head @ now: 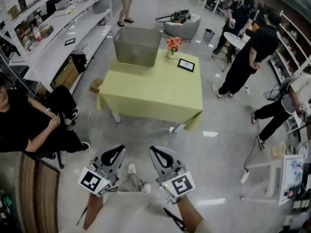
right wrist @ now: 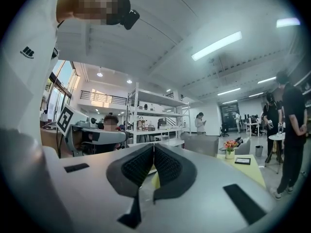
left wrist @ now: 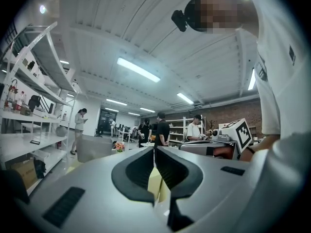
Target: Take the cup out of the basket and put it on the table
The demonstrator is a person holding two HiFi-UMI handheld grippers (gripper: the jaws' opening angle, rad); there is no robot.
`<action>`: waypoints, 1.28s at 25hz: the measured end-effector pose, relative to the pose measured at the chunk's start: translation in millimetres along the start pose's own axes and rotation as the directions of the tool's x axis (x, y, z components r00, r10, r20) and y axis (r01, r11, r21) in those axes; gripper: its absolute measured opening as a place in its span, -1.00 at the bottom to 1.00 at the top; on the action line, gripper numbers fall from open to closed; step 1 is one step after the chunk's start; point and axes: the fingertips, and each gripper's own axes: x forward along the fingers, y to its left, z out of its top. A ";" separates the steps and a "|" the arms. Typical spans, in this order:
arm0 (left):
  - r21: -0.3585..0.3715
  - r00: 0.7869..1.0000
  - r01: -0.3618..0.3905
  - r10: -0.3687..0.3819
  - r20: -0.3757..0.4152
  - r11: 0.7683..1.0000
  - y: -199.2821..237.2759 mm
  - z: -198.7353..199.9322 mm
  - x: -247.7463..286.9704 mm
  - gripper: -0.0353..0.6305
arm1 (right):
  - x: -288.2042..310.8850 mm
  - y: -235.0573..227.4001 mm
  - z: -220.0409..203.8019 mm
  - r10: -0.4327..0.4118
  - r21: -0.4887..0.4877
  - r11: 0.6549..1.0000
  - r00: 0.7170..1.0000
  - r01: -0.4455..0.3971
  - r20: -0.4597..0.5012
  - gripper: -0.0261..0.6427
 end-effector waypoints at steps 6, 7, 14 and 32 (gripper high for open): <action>-0.003 1.000 0.019 -0.019 -0.005 1.000 41.1 3.4 22.9 -0.82 | 40.0 -18.8 -5.1 -0.009 -0.017 1.000 1.000 0.008 -0.029 -0.89; -0.005 1.000 0.024 -0.024 -0.005 1.000 46.8 3.5 29.0 -0.82 | 45.2 -24.8 -5.4 -0.015 -0.016 1.000 0.999 0.014 -0.028 -0.89; -0.001 0.998 0.065 -0.065 -0.010 0.998 87.3 5.7 55.9 -0.82 | 82.8 -54.2 -6.0 -0.068 -0.016 0.998 0.997 0.067 -0.044 -0.89; -0.025 0.995 0.100 -0.100 -0.009 0.995 168.9 3.9 109.1 -0.82 | 164.9 -103.3 -11.6 -0.100 -0.053 0.994 0.993 0.097 -0.057 -0.89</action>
